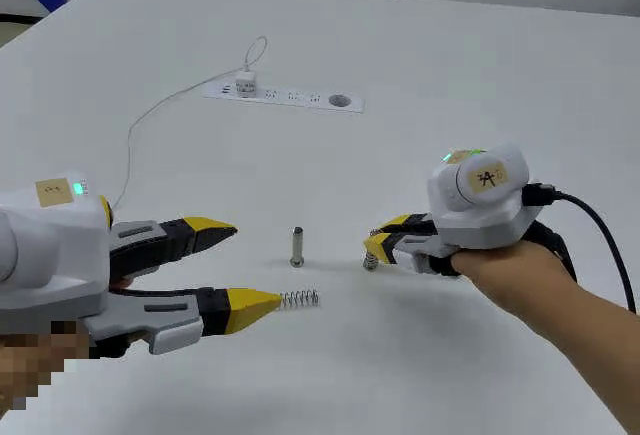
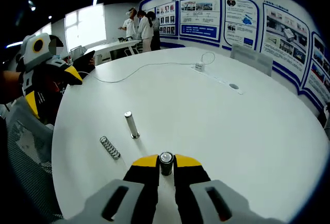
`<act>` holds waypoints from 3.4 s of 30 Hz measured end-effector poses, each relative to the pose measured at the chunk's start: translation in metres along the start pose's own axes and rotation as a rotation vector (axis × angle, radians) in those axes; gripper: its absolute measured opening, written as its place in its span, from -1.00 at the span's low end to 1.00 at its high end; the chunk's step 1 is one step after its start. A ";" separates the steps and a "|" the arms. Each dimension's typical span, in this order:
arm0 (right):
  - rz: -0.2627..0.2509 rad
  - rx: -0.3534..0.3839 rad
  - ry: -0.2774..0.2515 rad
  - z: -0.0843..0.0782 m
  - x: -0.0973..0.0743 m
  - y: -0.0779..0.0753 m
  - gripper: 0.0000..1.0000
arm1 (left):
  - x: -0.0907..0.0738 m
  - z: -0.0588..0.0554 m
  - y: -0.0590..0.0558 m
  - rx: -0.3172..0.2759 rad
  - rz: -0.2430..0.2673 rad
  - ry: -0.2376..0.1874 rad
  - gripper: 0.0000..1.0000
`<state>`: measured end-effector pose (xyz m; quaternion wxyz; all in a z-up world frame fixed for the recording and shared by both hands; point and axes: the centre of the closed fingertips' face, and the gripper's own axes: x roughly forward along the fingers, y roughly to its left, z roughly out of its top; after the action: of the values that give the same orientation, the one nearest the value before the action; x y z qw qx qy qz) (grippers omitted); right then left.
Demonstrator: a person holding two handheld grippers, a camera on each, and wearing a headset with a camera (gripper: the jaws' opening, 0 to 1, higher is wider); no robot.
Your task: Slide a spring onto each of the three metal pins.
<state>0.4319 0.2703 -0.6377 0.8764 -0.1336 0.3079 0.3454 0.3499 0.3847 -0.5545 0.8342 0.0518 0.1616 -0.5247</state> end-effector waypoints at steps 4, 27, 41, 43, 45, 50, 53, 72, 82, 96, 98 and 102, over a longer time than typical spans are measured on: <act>-0.001 -0.002 0.003 0.000 0.000 0.000 -0.77 | 0.000 0.000 0.001 -0.002 0.002 -0.001 0.11; 0.035 -0.148 -0.091 0.043 -0.033 0.030 -0.61 | -0.002 -0.004 0.003 0.001 0.005 0.008 0.10; 0.263 -0.264 0.021 0.029 0.003 0.093 -0.62 | -0.006 -0.009 0.004 -0.002 0.014 0.019 0.10; 0.286 -0.289 0.043 0.026 0.009 0.099 -0.63 | -0.006 -0.010 0.004 -0.004 0.015 0.023 0.10; 0.304 -0.308 0.056 0.024 0.013 0.104 -0.64 | -0.007 -0.011 0.004 -0.004 0.015 0.026 0.10; 0.339 -0.361 0.084 0.022 0.024 0.114 -0.65 | -0.007 -0.013 0.004 -0.006 0.017 0.030 0.10; 0.361 -0.392 0.112 0.017 0.031 0.120 -0.66 | -0.008 -0.013 0.004 -0.005 0.018 0.030 0.10; 0.418 -0.559 0.238 0.002 0.058 0.127 -0.73 | -0.013 -0.019 0.007 -0.024 0.032 0.039 0.09; 0.423 -0.565 0.277 -0.001 0.058 0.125 -0.76 | -0.016 -0.021 0.010 -0.031 0.040 0.042 0.08; 0.362 -0.404 0.145 0.023 0.031 0.114 -0.77 | -0.007 -0.022 0.005 -0.022 0.018 0.051 0.07; 0.351 -0.366 0.105 0.029 0.023 0.113 -0.77 | -0.005 -0.022 0.004 -0.018 0.014 0.052 0.07; 0.341 -0.305 0.017 0.046 0.006 0.113 -0.77 | 0.000 -0.020 0.002 -0.011 0.004 0.056 0.06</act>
<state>0.3784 0.3756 -0.6081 0.7725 -0.2134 0.2777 0.5297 0.3476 0.3906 -0.5737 0.8305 0.0623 0.1878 -0.5207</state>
